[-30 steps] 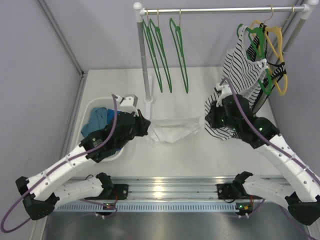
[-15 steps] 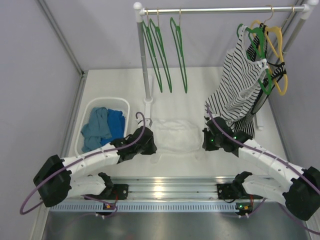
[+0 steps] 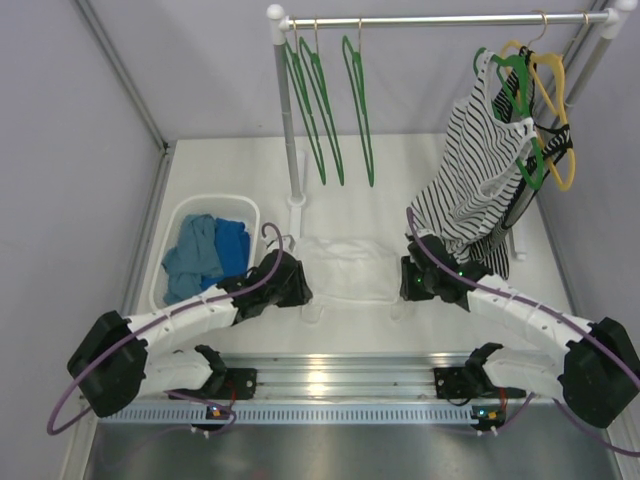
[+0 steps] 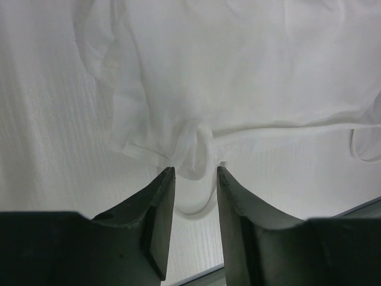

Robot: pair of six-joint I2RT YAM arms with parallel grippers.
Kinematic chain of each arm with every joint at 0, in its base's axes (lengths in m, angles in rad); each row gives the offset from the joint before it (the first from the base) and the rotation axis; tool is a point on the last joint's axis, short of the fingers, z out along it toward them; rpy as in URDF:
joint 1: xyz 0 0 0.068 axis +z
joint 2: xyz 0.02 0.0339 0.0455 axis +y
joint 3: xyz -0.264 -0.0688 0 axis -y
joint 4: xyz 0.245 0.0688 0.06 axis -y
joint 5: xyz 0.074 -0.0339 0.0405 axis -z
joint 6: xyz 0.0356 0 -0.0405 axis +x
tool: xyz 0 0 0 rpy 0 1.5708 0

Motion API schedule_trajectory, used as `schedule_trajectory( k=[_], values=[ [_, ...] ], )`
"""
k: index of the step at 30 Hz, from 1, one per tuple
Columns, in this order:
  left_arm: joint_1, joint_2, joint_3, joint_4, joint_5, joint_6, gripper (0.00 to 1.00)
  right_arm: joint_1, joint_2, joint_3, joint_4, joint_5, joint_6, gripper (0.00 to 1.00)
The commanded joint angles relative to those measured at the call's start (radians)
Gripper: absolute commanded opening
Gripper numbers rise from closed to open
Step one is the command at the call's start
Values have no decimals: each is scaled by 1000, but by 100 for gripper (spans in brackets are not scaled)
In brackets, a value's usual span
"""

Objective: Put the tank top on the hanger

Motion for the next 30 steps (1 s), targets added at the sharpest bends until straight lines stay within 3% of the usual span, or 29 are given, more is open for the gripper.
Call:
schedule_trajectory(
  k=[1, 9, 21, 25, 30],
  values=[
    [5, -39, 21, 8, -3, 25, 40, -10, -10, 8, 51, 14, 7, 25],
    [8, -168, 107, -132, -66, 57, 50, -13, -67, 51, -5, 31, 2, 54],
    [8, -315, 298, -285, -103, 94, 50, -13, -148, 146, -85, 34, -7, 56],
    [6, -321, 360, -313, -109, 111, 50, -16, -157, 296, -151, 68, -36, 56],
    [8, -323, 366, -310, -105, 105, 50, -25, -82, 670, -202, 183, -125, 59]
  ],
)
